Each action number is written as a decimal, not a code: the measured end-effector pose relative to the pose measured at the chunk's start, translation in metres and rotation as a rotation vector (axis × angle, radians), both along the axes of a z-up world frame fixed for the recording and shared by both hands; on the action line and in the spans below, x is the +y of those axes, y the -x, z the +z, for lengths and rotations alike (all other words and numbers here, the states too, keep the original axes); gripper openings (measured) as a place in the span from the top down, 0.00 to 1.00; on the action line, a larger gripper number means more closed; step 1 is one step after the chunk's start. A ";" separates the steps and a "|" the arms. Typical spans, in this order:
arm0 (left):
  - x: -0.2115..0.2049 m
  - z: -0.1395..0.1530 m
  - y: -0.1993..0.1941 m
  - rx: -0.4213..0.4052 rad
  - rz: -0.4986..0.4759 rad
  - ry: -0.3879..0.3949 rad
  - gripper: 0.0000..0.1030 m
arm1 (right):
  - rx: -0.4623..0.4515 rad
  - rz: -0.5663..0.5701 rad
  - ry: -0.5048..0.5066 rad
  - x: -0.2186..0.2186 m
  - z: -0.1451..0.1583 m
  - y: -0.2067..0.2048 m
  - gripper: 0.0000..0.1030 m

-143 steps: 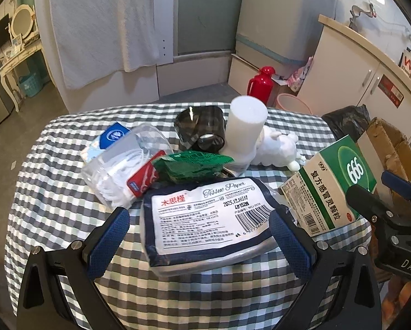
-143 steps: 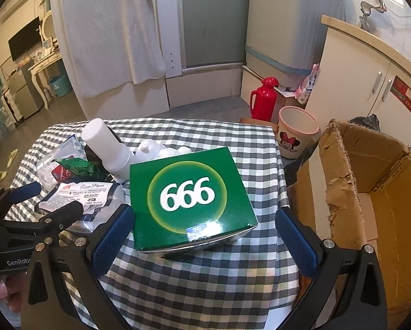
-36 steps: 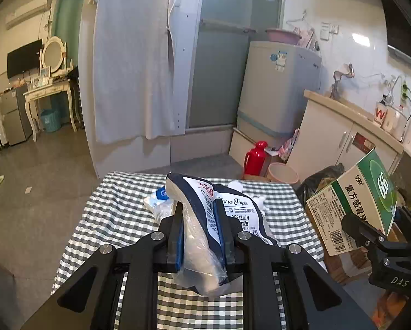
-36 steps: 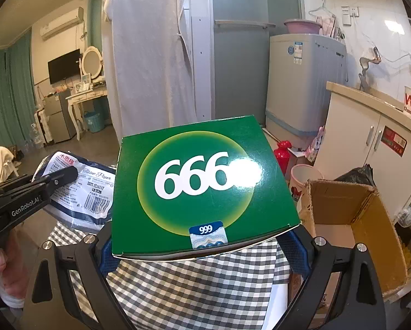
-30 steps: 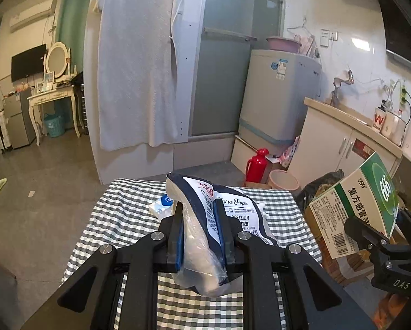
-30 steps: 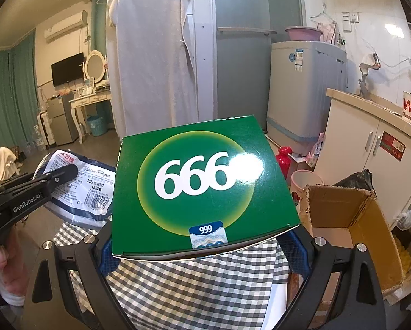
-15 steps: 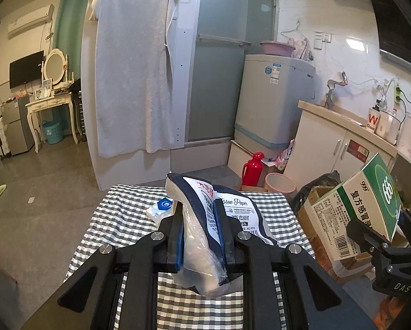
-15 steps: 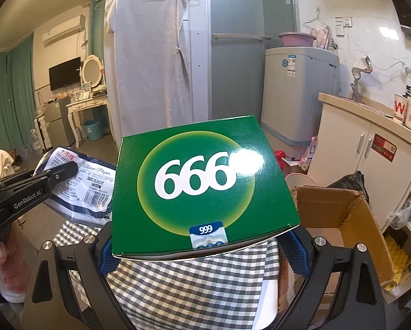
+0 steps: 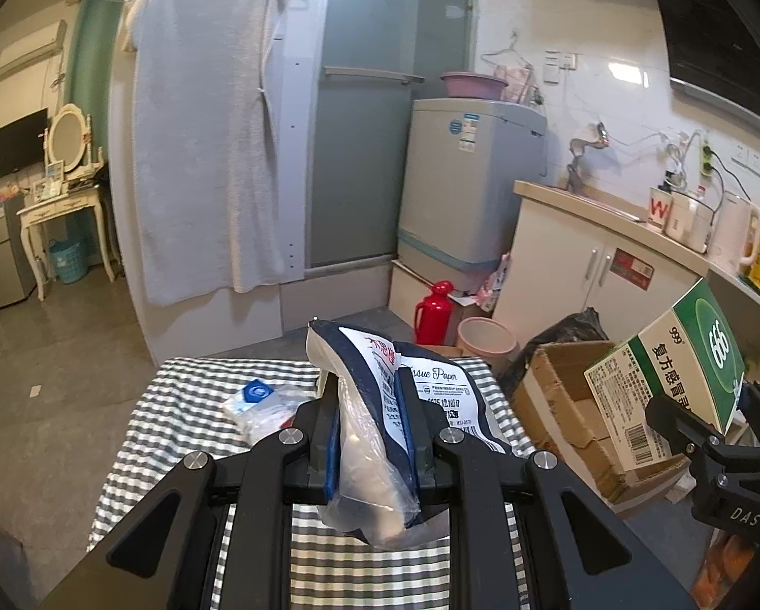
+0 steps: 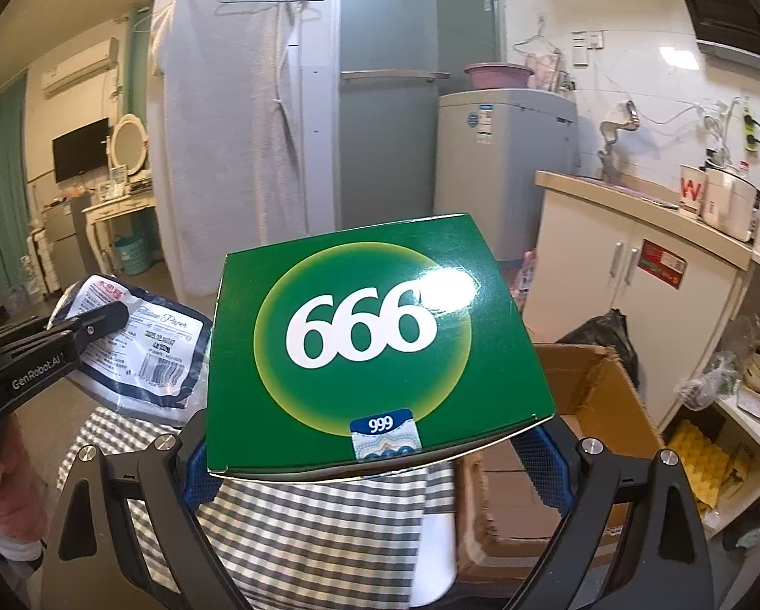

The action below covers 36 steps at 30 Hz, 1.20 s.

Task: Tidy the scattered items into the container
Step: 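Lift and carry the tissue pack and green box toward the cardboard box with both tools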

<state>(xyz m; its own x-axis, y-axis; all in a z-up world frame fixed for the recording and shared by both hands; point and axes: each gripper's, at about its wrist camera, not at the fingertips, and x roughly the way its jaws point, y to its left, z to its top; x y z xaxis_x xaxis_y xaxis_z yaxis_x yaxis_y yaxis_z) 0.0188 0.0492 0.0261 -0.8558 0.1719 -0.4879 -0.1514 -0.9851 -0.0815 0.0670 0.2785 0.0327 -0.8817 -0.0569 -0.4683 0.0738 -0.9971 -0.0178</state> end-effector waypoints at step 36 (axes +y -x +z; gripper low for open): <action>0.169 -0.016 0.048 -0.050 -0.248 0.024 0.82 | -0.064 -0.294 0.035 0.158 -0.026 0.008 0.08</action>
